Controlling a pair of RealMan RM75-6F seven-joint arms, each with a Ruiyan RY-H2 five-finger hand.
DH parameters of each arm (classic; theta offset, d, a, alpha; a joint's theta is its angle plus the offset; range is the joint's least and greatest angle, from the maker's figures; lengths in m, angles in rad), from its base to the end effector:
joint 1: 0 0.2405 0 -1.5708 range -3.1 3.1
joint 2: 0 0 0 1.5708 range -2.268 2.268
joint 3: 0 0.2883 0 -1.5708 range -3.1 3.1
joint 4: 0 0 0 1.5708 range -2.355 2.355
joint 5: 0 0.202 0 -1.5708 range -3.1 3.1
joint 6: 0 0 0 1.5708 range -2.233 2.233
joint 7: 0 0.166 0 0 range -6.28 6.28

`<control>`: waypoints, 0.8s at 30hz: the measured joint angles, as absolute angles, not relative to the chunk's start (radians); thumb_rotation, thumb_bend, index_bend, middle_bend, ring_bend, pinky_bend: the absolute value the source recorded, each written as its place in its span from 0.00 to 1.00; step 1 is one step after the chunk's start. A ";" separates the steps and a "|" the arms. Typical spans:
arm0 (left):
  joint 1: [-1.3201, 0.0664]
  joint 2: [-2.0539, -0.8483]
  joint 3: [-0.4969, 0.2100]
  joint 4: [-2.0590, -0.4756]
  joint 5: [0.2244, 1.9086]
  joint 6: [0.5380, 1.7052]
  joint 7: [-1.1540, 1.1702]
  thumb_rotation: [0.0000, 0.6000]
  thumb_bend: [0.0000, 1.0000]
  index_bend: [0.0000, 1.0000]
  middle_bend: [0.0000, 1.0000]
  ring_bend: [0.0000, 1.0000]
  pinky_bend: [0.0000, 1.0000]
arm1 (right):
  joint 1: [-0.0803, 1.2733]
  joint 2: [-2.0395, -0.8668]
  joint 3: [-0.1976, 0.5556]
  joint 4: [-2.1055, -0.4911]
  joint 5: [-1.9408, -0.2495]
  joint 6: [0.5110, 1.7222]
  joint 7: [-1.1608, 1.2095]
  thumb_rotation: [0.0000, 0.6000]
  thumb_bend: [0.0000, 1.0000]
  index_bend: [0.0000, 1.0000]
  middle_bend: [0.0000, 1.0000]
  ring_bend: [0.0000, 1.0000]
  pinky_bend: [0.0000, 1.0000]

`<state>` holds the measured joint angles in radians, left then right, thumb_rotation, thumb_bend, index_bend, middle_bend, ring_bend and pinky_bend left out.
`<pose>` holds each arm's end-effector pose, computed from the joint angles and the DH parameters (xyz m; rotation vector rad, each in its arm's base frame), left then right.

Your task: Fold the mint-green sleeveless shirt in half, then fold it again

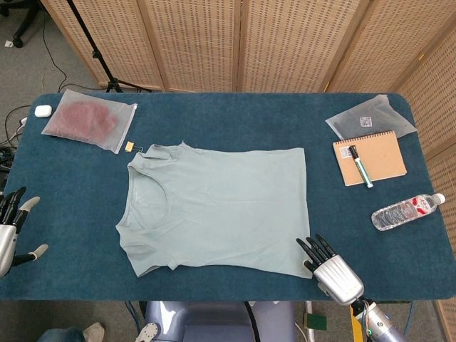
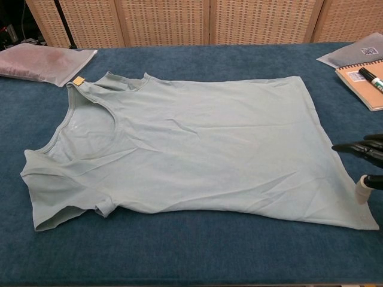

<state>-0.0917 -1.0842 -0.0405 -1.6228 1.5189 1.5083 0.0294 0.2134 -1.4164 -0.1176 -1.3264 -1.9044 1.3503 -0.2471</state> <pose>-0.3314 0.2051 0.1924 -1.4120 -0.8389 -0.8917 -0.2974 -0.1907 0.0286 2.0559 -0.5507 0.8556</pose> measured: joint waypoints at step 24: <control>-0.095 -1.083 -0.042 -1.624 1.511 1.497 0.029 1.00 0.00 0.00 0.00 0.00 0.00 | 0.228 -1.445 -0.122 -1.307 -1.867 1.337 -0.281 1.00 0.26 0.44 0.00 0.00 0.00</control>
<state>-0.0951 -1.0830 -0.0420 -1.6244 1.5110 1.4968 0.0294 0.2278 -1.4455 -0.1220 -1.3073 -1.8671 1.3373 -0.2810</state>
